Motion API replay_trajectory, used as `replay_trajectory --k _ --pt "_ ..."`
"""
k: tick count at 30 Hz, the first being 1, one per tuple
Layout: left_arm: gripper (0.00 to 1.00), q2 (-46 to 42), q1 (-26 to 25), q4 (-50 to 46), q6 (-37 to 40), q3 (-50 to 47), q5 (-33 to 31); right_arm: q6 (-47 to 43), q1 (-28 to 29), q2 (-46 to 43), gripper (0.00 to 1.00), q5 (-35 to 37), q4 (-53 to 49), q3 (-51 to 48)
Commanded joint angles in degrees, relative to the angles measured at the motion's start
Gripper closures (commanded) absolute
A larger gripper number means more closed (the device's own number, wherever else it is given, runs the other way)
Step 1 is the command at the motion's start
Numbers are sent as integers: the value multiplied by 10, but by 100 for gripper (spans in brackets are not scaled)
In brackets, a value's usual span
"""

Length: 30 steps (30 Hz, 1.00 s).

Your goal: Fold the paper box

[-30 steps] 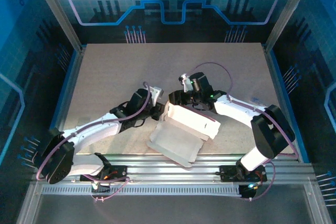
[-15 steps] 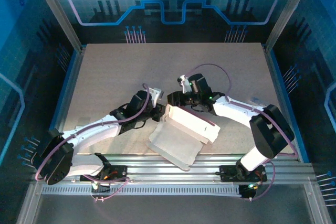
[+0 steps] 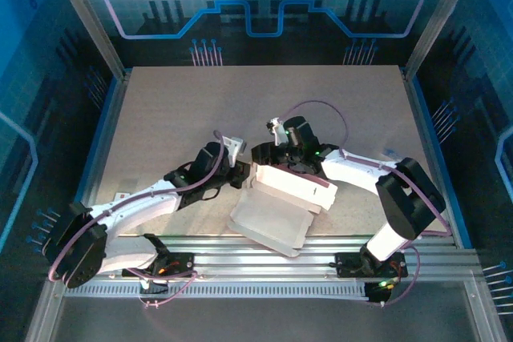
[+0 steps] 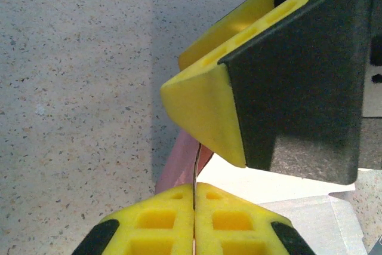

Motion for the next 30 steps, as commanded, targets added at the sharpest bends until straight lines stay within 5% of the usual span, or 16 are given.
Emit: replay_trajectory --k 1,13,30 --pt "91 -13 -8 3 -9 -8 6 10 11 12 47 6 16 -14" --pt "91 -12 -19 6 -14 -9 16 25 12 4 38 22 44 -46" --pt "89 -35 -24 -6 -28 -43 -14 -4 56 -15 43 100 21 -64"
